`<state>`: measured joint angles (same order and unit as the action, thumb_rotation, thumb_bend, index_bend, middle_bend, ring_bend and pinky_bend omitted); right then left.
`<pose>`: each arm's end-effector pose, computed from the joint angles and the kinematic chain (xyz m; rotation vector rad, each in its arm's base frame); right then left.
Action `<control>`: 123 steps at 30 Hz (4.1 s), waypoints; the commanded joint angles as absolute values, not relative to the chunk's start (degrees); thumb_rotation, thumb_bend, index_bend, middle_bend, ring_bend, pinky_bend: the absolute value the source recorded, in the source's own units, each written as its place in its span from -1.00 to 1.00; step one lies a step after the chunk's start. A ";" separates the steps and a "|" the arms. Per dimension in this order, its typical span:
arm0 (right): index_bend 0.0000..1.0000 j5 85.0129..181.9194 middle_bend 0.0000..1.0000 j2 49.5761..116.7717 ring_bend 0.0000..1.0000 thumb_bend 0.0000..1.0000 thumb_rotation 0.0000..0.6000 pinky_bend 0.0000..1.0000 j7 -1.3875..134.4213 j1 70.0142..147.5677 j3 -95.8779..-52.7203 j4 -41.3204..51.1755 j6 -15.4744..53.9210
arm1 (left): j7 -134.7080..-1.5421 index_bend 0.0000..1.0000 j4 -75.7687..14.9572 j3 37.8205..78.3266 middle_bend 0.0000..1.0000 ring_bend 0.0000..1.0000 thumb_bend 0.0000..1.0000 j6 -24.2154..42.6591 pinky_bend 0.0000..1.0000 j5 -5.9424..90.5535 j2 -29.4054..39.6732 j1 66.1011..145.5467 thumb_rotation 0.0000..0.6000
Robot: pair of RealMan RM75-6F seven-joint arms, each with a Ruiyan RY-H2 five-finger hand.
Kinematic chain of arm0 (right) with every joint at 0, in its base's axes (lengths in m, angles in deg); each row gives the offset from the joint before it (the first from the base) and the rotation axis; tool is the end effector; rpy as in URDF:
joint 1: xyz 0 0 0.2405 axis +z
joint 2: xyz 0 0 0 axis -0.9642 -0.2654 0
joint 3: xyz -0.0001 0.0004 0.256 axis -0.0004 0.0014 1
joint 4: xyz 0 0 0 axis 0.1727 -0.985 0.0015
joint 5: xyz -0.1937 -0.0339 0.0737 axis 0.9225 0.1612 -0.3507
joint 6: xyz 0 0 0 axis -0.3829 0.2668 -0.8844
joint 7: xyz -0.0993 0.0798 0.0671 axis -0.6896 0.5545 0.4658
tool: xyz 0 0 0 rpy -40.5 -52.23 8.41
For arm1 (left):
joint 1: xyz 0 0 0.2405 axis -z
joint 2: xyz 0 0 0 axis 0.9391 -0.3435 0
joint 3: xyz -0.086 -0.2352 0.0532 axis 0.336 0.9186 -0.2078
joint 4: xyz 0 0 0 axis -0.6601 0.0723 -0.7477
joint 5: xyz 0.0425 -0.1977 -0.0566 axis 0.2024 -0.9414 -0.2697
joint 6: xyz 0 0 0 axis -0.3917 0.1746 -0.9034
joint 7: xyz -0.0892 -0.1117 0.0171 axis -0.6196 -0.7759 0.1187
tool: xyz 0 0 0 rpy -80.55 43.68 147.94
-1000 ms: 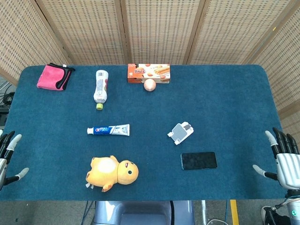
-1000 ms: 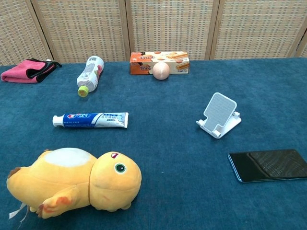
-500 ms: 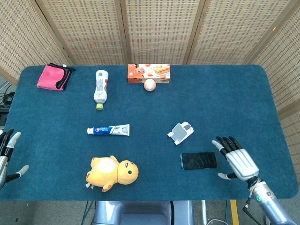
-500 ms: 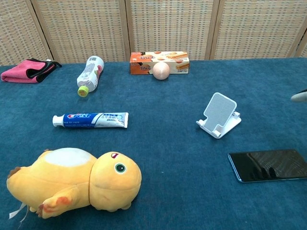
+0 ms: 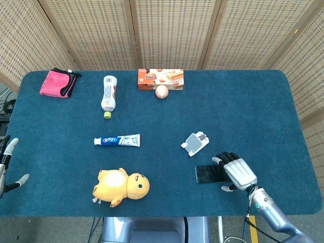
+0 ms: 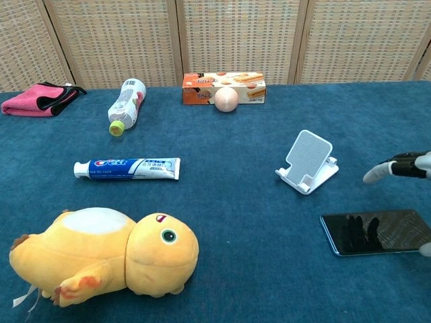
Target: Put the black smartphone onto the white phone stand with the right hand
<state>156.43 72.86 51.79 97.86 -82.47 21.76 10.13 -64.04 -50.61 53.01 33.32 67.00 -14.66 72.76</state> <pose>-0.2544 -0.2486 0.0405 1.9873 -0.9076 0.6958 -0.3132 0.1708 0.1711 -1.3541 -0.8153 -0.8533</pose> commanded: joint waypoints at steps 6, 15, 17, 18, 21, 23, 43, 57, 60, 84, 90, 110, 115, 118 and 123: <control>-0.62 152.17 -0.62 77.96 -0.70 -0.76 1.00 -0.62 48.90 100.36 -82.13 17.51 7.23 | -63.55 -1.00 -51.06 53.85 -1.00 -1.00 -1.00 31.75 -1.00 65.08 -14.83 73.57 1.00; -0.54 151.60 -0.58 79.20 -0.65 -0.74 1.00 -0.58 48.79 101.19 -82.55 15.21 7.50 | -63.42 -1.00 -51.17 54.23 -1.00 -1.00 -1.00 30.96 -1.00 63.99 -14.93 73.96 1.00; -0.54 151.61 -0.58 78.86 -0.65 -0.74 1.00 -0.57 49.00 101.33 -82.75 15.32 7.47 | -63.32 -1.00 -51.22 54.24 -1.00 -1.00 -1.00 30.83 -1.00 63.87 -14.90 74.03 1.00; -0.54 151.61 -0.58 78.69 -0.65 -0.74 1.00 -0.57 49.09 101.45 -82.87 15.36 7.34 | -63.21 -1.00 -51.23 54.24 -1.00 -1.00 -1.00 30.79 -1.00 63.82 -14.89 74.06 1.00; -0.54 151.58 -0.58 78.59 -0.65 -0.74 1.00 -0.57 49.29 101.94 -83.32 15.06 6.71 | -62.91 -1.00 -51.31 54.16 -1.00 -1.00 -1.00 30.58 -1.00 63.78 -14.82 74.19 1.00; -0.54 151.72 -0.58 78.88 -0.65 -0.74 1.00 -0.57 49.54 102.22 -83.68 14.59 6.36 | -62.88 -1.00 -51.36 54.17 -1.00 -1.00 -1.00 30.65 -1.00 63.74 -14.80 74.17 1.00; -0.32 155.38 -0.19 82.03 -0.27 -0.48 1.00 -0.33 54.88 103.69 -86.01 7.91 6.67 | -62.17 -1.00 -51.48 53.96 -1.00 -1.00 -1.00 30.87 -1.00 63.81 -14.46 74.20 1.00; -0.18 160.69 0.00 79.99 -0.10 -0.38 1.00 -0.25 58.89 102.67 -86.71 9.02 14.20 | -61.93 -1.00 -51.53 53.74 -1.00 -1.00 -1.00 30.84 -1.00 64.04 -14.39 74.26 1.00; -0.18 161.65 0.01 79.11 -0.10 -0.38 1.00 -0.25 59.01 102.59 -86.67 9.85 15.62 | -62.12 -1.00 -51.52 53.73 -1.00 -1.00 -1.00 30.87 -1.00 64.04 -14.46 74.24 1.00; -0.18 152.61 0.00 66.01 -0.10 -0.38 1.00 -0.25 16.57 111.56 -73.64 30.56 12.90 | -62.99 -1.00 -51.68 53.33 -1.00 -1.00 -1.00 30.28 -1.00 64.39 -15.09 74.43 1.00; -0.18 144.93 0.00 66.89 -0.10 -0.38 1.00 -0.25 1.40 115.11 -72.56 35.11 11.16 | -63.65 -1.00 -51.71 53.21 -1.00 -1.00 -1.00 30.29 -1.00 64.62 -15.40 74.39 1.00; -0.18 117.12 -0.10 74.49 -0.24 -0.38 1.00 -0.25 -32.21 128.52 -77.89 38.06 15.38 | -66.29 -1.00 -51.53 52.75 -1.00 -1.00 -1.00 30.24 -1.00 65.47 -16.51 74.26 1.00; -0.18 114.10 -0.11 74.97 -0.31 -0.38 1.00 -0.25 -33.87 131.31 -79.63 37.17 15.44 | -66.20 -1.00 -51.57 52.76 -1.00 -1.00 -1.00 30.05 -1.00 65.37 -16.52 74.35 1.00; -0.18 113.53 -0.12 75.05 -0.35 -0.38 1.00 -0.25 -33.86 132.58 -80.39 36.60 15.03 | -66.09 -1.00 -51.57 52.78 -1.00 -1.00 -1.00 29.93 -1.00 65.22 -16.51 74.39 1.00; -0.18 112.39 -0.13 75.05 -0.38 -0.38 1.00 -0.26 -32.57 134.37 -81.45 35.58 13.86 | -65.87 -1.00 -51.62 52.91 -1.00 -1.00 -1.00 29.89 -1.00 64.93 -16.42 74.42 1.00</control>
<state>112.63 75.06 -32.89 134.03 -81.19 35.87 14.16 -65.87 -51.62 52.91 29.89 64.92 -16.42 74.42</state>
